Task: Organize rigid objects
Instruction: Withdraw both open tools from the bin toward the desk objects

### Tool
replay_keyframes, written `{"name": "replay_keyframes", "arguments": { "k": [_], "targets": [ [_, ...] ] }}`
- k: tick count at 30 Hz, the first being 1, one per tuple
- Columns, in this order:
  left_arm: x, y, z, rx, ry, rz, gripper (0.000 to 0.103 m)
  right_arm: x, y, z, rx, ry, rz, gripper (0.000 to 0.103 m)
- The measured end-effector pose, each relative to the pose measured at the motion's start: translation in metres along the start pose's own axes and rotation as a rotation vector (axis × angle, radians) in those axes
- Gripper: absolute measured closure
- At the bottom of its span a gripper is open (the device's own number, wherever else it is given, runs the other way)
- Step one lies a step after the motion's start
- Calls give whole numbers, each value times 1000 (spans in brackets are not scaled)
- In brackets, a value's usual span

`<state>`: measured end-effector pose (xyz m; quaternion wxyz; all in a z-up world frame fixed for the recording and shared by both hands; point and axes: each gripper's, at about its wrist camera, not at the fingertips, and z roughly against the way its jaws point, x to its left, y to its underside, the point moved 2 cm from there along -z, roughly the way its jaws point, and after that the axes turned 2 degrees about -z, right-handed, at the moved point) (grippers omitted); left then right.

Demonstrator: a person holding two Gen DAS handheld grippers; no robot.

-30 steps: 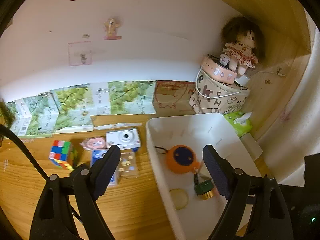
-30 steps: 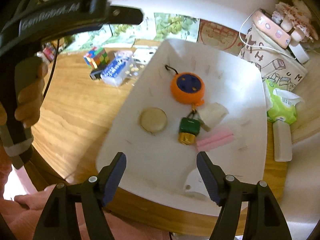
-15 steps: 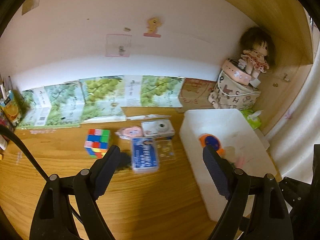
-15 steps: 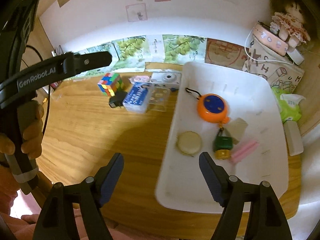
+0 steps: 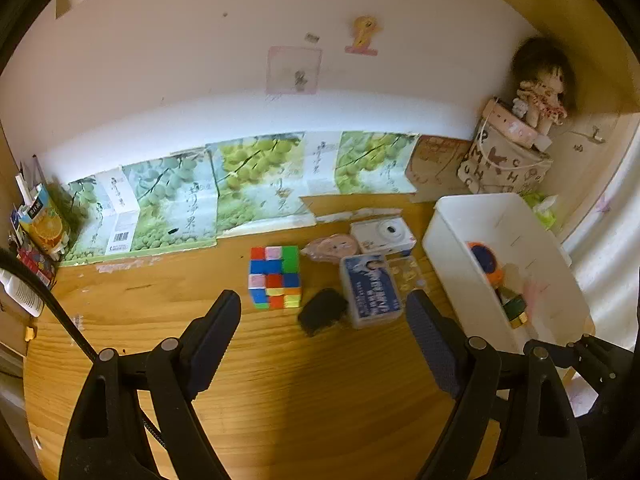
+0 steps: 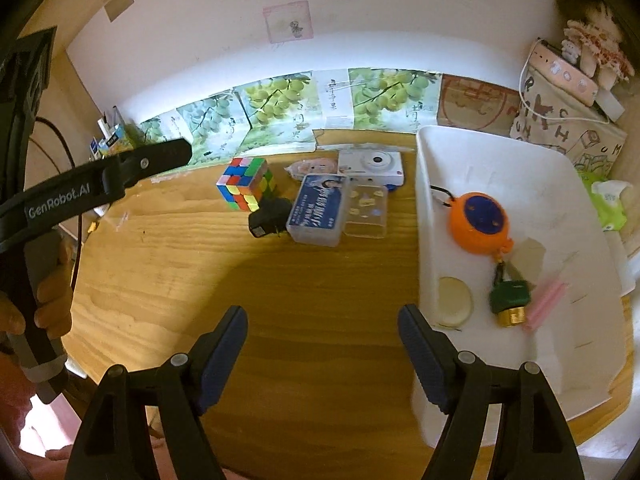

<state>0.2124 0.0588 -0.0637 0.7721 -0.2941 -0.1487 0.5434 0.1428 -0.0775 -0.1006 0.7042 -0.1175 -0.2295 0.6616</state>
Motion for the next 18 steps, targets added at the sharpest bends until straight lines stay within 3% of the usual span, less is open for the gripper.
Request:
{"name": "replay_keyframes", "arguments": {
  "k": [6,18],
  "targets": [
    [18,-4,-18,59,6,-20,16,8,-8,-20,-23,-14,-59,25],
    [42,-18,-75,176,29,-16,16,20,-29,-62,-178,-7,-102,25]
  ]
}}
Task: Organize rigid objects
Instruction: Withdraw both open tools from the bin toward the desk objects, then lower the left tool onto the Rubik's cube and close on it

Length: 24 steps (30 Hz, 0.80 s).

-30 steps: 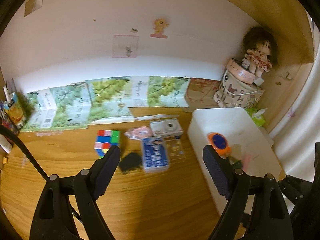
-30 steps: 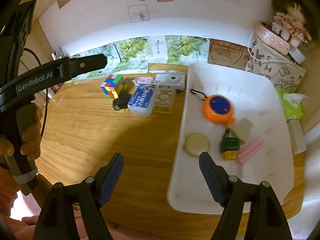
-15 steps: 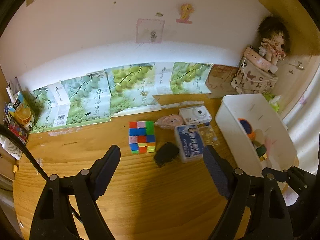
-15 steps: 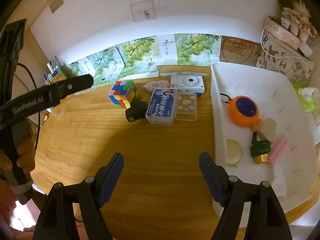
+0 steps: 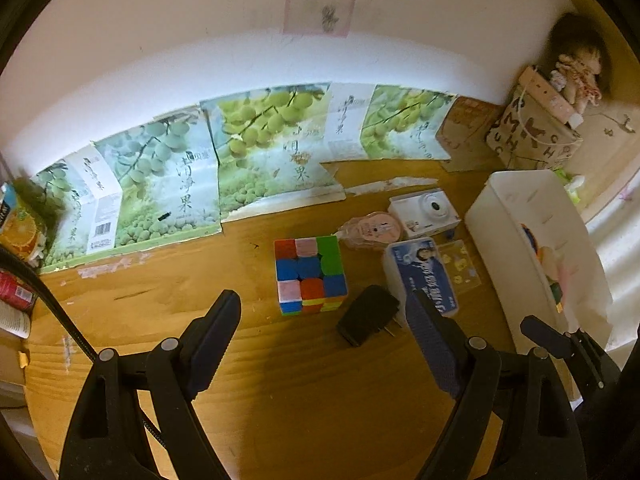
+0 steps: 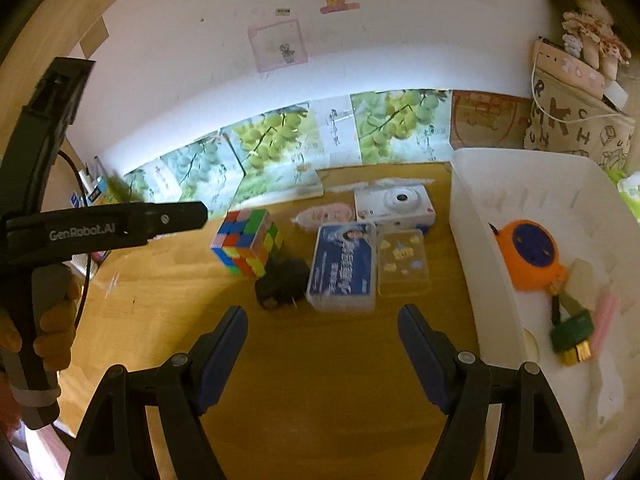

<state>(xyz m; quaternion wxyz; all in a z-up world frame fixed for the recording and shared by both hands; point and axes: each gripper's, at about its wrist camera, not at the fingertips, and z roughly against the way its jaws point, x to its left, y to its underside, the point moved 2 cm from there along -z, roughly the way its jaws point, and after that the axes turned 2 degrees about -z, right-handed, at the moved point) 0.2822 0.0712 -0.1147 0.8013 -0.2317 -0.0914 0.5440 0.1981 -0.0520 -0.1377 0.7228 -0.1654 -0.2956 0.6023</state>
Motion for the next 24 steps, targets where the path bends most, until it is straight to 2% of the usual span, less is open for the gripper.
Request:
{"name": "replay_keyframes", "arguments": {
  "k": [7,24],
  "targets": [
    [5,-8,-32,62,12,23,16,1,-2,-29,-39,10,-11,25],
    [12,-4,-75,132,9,71,16,-11,2,-74,-4,49,-54,25]
  ]
}}
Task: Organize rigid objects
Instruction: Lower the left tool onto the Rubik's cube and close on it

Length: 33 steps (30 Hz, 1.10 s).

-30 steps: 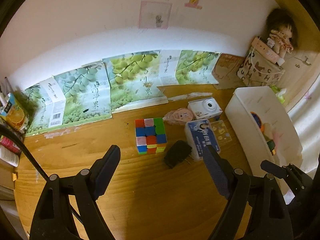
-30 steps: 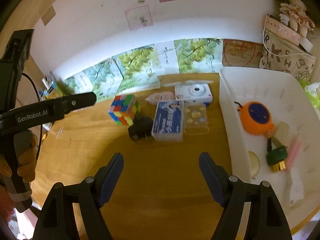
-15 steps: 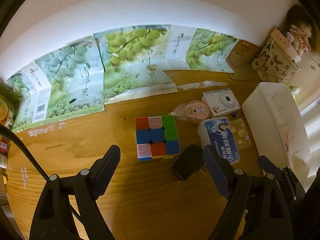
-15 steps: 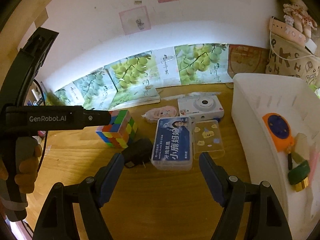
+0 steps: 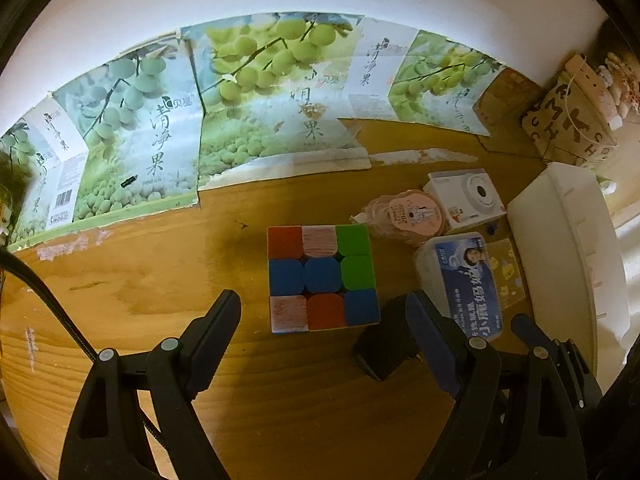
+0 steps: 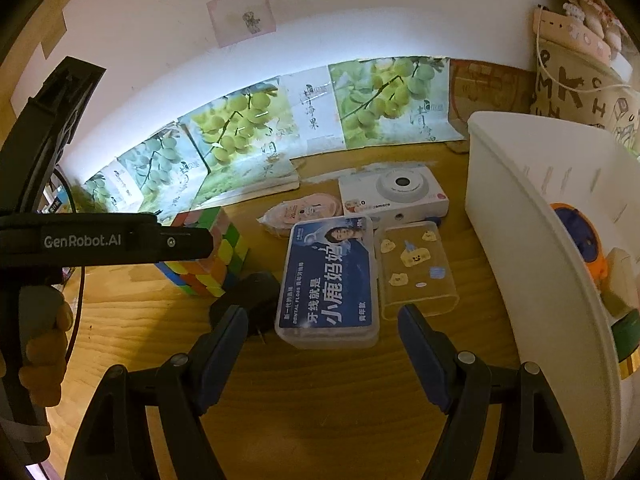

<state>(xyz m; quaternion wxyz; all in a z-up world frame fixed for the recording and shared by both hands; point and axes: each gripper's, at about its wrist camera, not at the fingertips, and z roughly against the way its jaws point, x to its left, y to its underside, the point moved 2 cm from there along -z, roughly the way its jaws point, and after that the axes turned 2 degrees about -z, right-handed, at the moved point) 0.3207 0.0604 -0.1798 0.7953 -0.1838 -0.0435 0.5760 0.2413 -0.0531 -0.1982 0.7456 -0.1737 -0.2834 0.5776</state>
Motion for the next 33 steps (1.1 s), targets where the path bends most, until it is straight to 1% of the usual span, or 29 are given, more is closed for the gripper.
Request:
{"name": "replay_keyframes", "arguments": {
  "k": [14,15,17,20,23,25,33],
  "targets": [
    [10,-1,-19,42,11,34,17,2,-4,-20,16,22,11,25],
    [11,-1,-21,45,15,36,19,2,-5,-21,15,26,15,25],
    [11,-1,-23,52,20,39,22,3,-6,-22,15,31,20,31],
    [12,-2,-26,62,40,45,25,3,-8,-26,27,32,22,35],
    [11,-2,-27,64,59,44,29,2,-9,-28,26,30,19,37],
    [11,-2,-28,68,79,46,34,2,-9,-28,24,31,21,39],
    [11,-2,-28,59,92,45,36,1,-11,-29,28,29,21,40]
  ]
}}
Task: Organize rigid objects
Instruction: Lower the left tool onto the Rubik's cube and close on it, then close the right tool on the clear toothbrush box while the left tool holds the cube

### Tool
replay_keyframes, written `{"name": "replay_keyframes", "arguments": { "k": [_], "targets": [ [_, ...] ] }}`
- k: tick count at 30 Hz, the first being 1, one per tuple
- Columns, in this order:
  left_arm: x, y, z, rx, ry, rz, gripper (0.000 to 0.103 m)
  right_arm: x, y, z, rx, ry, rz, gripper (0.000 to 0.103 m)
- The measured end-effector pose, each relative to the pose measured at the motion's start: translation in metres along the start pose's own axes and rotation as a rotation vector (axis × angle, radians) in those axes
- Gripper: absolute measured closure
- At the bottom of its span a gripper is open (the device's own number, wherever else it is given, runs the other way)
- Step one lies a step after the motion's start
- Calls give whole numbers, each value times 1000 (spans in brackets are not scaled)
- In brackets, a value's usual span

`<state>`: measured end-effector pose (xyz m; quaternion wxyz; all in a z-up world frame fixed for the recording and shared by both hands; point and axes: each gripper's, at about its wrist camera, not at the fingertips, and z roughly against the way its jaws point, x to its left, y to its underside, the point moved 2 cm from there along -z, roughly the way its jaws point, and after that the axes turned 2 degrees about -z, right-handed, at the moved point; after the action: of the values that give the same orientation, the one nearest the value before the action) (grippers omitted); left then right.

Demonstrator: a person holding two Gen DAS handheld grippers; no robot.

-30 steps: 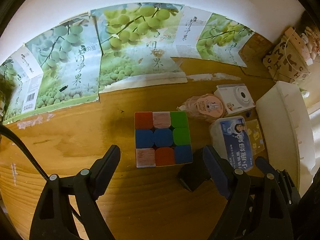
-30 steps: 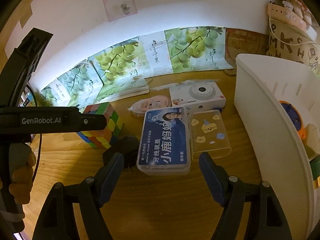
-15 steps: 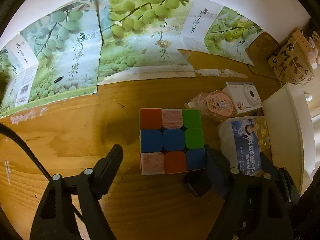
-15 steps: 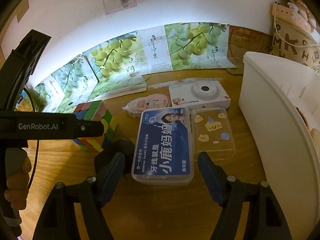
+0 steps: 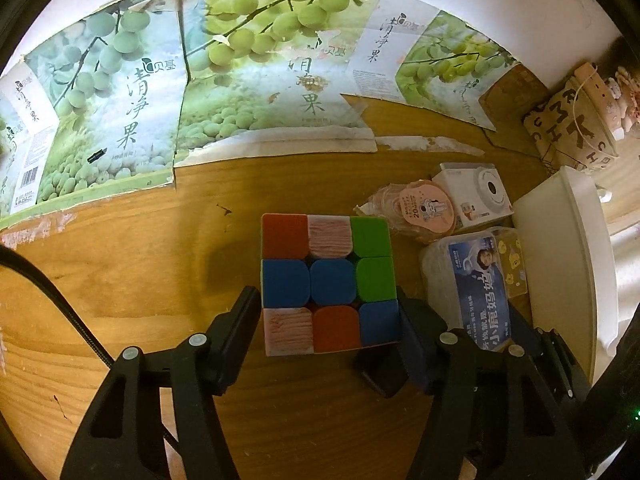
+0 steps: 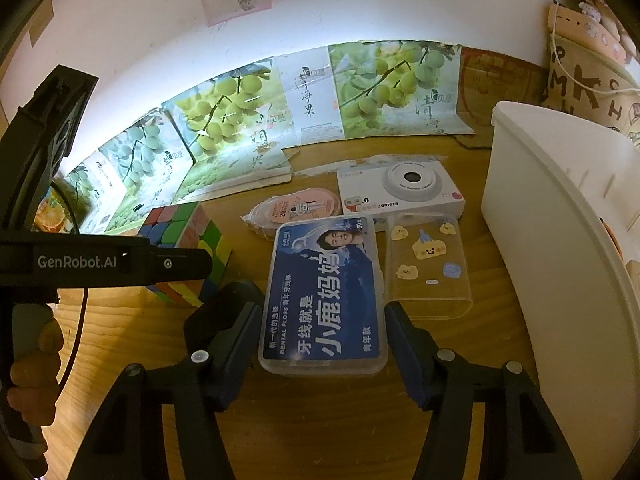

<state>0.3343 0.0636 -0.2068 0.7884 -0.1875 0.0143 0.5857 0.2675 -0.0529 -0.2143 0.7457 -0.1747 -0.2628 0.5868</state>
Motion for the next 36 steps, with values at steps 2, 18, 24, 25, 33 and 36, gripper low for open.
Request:
{"name": "replay_keyframes", "arguments": {
  "k": [2,18,24,25,33,36],
  "targets": [
    [0,0,0,-2,4,3,36,0,0,0,4,-1,-2,40],
    [12,23,15,-2,21,69,40,2,13,19,51,-29,-15,40],
    [17,41,25,0,24,109,40,5,25,34,65,-43,-8,40],
    [18,45,27,1,26,117,40,5,26,37,66,-45,-8,40],
    [20,83,40,-8,24,140,40,3,37,57,79,-71,0,41],
    [19,97,45,-8,25,149,40,2,43,64,89,-79,6,41]
  ]
}}
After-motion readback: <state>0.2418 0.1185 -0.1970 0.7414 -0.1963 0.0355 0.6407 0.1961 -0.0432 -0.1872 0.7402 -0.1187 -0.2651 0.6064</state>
